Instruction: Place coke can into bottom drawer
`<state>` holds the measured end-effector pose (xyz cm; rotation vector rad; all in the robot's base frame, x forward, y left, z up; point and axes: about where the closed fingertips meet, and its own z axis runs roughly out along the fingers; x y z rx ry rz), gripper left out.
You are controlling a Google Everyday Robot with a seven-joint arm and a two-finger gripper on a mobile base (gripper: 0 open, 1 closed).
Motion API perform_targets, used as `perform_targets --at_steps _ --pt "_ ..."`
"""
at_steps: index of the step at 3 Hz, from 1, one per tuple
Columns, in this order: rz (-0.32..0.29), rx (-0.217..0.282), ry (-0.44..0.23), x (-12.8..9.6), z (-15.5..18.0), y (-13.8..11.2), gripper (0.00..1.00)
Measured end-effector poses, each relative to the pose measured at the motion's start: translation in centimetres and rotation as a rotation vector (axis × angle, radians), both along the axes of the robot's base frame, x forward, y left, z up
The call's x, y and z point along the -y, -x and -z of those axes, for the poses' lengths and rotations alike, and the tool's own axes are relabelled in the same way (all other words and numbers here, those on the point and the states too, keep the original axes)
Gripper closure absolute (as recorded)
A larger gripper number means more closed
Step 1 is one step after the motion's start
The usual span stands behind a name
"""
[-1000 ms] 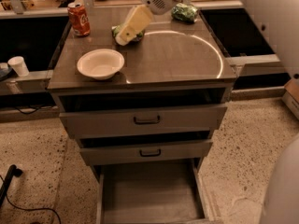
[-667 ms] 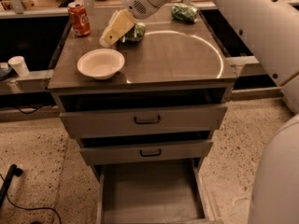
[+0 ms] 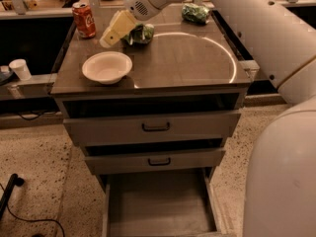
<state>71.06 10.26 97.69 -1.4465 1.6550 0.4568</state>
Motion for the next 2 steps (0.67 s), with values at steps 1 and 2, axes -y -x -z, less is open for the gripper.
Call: perform_targets --at_steps 1,2 --pt "0.046 0.005 -0.026 -1.7 1.0 -3.6 0.0" --pt "0.114 0.054 -0.078 -4.4 1.3 -8.2 0.0"
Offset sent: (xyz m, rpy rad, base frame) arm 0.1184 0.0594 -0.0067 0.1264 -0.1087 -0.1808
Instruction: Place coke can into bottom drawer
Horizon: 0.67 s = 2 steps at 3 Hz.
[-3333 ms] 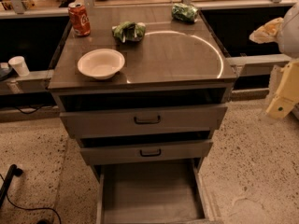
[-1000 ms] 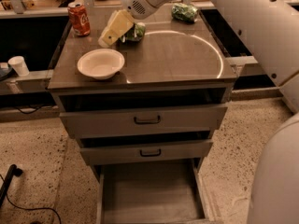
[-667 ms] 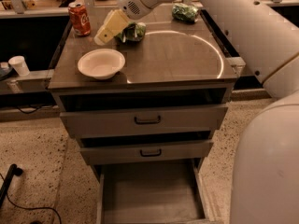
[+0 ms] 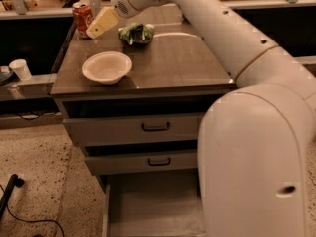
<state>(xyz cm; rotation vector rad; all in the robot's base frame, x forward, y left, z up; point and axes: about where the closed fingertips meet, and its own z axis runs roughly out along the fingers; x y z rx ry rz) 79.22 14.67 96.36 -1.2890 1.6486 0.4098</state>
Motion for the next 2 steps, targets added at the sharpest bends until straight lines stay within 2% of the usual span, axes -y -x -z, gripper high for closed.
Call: perform_targets --at_steps 1,2 --pt "0.03 0.022 -0.029 -1.6 0.4 -2.5 0.0" --pt "0.05 0.048 -0.107 -4.5 1.7 -6.2 0.0"
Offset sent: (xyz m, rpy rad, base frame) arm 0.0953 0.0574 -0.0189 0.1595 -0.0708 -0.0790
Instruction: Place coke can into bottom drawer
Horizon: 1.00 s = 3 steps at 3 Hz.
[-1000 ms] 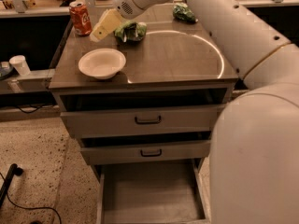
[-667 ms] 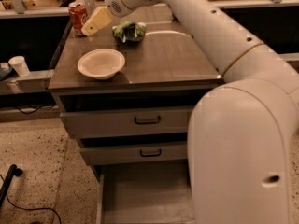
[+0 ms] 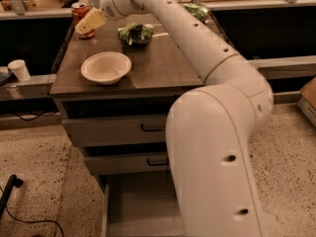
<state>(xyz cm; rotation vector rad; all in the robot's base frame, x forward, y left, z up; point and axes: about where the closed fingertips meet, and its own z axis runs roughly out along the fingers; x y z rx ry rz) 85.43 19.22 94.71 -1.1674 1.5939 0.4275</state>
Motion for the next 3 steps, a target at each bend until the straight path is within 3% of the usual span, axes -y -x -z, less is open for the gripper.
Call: perform_targets --at_steps 2,3 --pt "0.046 0.038 -0.114 -3.9 4.2 -5.8 0.0" --pt "0.061 0.037 -0.136 -5.3 5.5 -7.2 0.0"
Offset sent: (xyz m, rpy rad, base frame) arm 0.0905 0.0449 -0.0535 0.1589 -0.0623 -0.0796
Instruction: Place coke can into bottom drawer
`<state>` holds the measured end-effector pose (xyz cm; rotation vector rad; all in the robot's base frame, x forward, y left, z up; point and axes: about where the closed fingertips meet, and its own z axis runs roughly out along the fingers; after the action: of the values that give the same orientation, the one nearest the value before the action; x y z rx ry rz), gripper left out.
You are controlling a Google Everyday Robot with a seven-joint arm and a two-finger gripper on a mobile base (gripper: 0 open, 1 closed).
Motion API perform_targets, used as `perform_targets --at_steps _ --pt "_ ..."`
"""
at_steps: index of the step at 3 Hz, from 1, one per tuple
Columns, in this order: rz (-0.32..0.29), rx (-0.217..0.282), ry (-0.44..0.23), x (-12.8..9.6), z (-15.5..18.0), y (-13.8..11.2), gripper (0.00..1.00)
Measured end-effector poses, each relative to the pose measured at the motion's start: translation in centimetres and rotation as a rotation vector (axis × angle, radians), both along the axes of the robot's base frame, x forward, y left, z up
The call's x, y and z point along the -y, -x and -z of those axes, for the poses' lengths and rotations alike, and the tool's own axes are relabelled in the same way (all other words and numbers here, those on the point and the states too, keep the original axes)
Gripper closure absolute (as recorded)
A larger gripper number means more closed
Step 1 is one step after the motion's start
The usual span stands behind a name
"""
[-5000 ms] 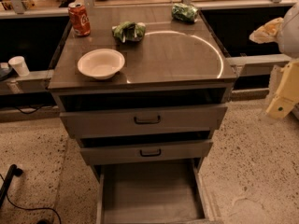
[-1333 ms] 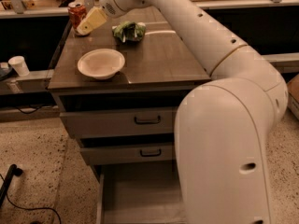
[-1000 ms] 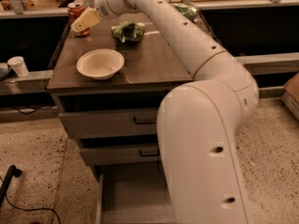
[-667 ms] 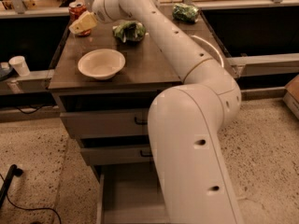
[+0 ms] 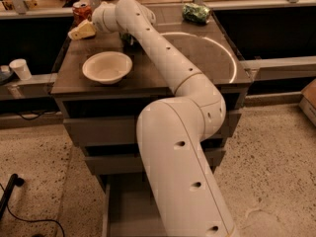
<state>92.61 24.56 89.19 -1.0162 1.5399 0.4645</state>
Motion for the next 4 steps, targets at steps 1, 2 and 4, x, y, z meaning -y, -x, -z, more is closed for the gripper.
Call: perform_targets --at_steps 1,2,4 --pt "-0.013 0.003 -0.015 -2.2 0.3 -0.5 0.0" --pt "-0.036 0.009 -0.013 -3.5 0.1 -0.2 0.0" --pt "-0.036 0.01 -0.014 -3.5 0.0 -0.2 0.5"
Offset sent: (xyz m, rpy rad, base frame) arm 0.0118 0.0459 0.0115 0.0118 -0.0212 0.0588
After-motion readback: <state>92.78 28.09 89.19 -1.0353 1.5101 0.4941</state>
